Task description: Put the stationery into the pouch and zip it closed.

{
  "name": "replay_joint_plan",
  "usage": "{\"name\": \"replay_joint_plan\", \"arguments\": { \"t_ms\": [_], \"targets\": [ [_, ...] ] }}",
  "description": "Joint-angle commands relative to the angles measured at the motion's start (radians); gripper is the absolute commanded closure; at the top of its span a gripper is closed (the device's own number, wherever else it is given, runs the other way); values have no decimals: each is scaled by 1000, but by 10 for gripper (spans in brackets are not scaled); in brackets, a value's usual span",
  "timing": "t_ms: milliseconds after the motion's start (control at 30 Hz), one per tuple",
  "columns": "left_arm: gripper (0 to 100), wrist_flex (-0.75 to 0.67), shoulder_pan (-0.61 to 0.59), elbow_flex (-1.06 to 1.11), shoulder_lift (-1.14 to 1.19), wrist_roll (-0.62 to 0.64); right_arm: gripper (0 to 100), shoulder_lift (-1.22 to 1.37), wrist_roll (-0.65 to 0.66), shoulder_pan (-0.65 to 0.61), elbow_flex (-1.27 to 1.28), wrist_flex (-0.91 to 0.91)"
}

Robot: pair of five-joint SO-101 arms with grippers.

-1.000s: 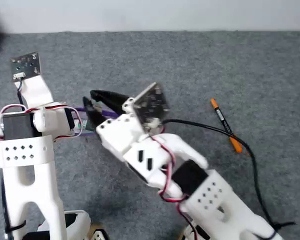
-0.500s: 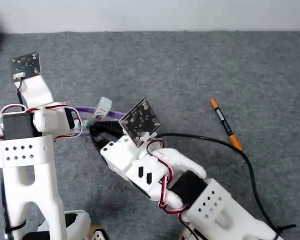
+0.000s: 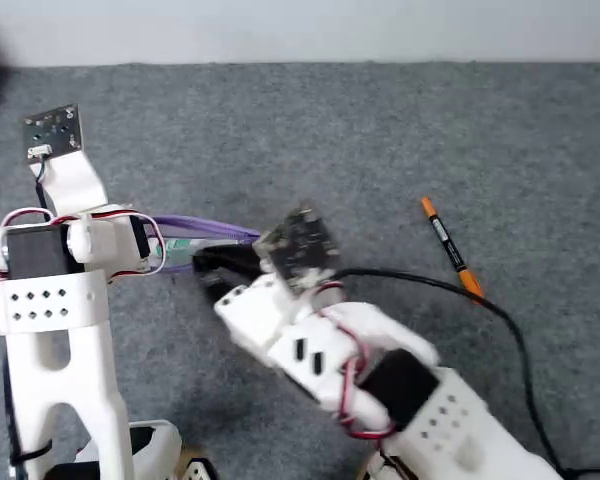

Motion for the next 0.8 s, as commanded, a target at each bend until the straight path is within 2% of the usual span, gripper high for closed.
{"name": "replay_joint_plan", "arguments": {
  "t_ms": [0, 200, 333, 467, 667, 767],
  "targets": [
    [988, 0, 3, -35, 2, 6, 991, -70, 5, 127, -80, 74],
    [988, 0, 3, -35, 0, 6, 991, -64, 20, 458, -83, 265],
    [988, 0, 3, -35, 2, 6, 990, 30, 152, 604, -83, 392],
    [988, 0, 3, -35, 2, 6, 978, 183, 236, 739, -118, 409],
    [988, 0, 6, -33, 2, 5, 749, 460, 293, 875, -298, 524],
    [988, -2, 6, -25, 3, 5, 728, 611, 302, 888, -420, 575]
  ]
}}
